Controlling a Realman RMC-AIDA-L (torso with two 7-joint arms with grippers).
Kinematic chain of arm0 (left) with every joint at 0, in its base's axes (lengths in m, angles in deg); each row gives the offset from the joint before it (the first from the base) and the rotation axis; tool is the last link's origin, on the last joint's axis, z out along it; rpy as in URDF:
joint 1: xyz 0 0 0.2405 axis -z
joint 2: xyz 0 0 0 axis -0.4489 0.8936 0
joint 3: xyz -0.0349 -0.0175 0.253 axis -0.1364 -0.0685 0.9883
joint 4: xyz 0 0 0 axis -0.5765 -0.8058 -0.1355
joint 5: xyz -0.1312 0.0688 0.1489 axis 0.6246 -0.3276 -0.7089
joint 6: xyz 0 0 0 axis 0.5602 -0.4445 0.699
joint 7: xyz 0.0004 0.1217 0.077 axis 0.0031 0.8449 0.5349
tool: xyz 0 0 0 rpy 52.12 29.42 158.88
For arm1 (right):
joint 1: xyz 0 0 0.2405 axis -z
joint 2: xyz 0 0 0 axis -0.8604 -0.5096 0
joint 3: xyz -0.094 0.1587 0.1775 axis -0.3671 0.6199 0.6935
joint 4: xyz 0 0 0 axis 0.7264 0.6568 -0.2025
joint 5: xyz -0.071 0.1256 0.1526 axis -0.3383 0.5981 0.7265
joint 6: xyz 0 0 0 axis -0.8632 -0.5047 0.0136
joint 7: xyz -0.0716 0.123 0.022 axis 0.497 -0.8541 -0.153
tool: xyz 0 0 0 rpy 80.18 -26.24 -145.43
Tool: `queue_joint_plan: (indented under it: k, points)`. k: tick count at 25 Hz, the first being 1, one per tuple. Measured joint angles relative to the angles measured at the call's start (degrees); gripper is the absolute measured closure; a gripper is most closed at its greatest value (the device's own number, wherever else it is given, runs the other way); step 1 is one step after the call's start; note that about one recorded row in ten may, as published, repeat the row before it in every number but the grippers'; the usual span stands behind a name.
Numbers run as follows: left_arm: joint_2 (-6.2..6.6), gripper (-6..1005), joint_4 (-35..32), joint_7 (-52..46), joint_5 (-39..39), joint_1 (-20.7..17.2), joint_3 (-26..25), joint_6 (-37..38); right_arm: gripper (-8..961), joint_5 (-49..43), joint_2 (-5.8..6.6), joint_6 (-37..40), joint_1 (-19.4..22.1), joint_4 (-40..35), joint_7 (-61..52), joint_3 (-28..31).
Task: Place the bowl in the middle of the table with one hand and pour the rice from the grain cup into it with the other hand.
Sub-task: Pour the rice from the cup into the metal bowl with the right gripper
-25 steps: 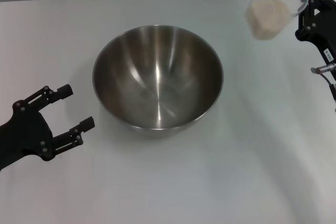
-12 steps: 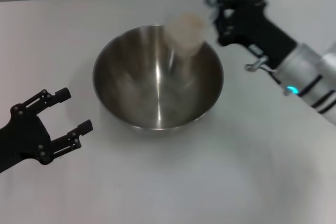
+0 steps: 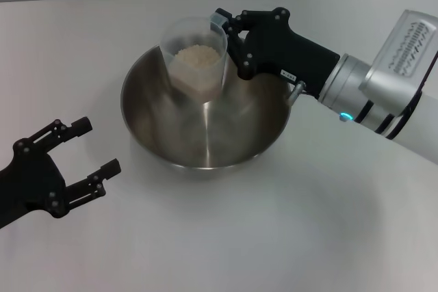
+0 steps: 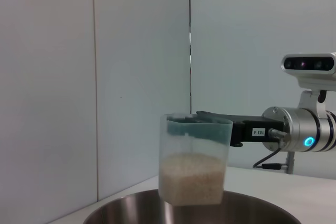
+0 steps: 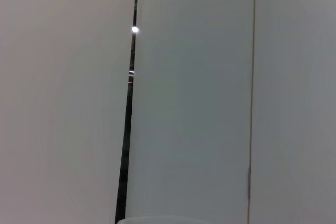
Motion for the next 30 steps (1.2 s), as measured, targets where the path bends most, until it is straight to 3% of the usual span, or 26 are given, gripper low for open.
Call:
queue_joint_plan:
  k: [14, 21, 30]
  points:
    - [-0.36, 200, -0.32, 0.31, 0.39, -0.87, -0.45, -0.38, 940, -1.62, 0.18, 7.08, -1.97, -6.62, 38.57, -0.15]
    - [-0.72, 200, -0.38, 0.39, 0.45, -1.11, -0.99, -0.74, 939, -1.22, -0.02, 7.09, -2.06, -4.1, 66.81, -0.12]
    - [-1.43, 199, -0.3, 1.66, 0.45, -1.5, -3.02, -1.08, 939, -1.6, -0.11, 6.77, -1.99, -3.33, 85.53, -1.43]
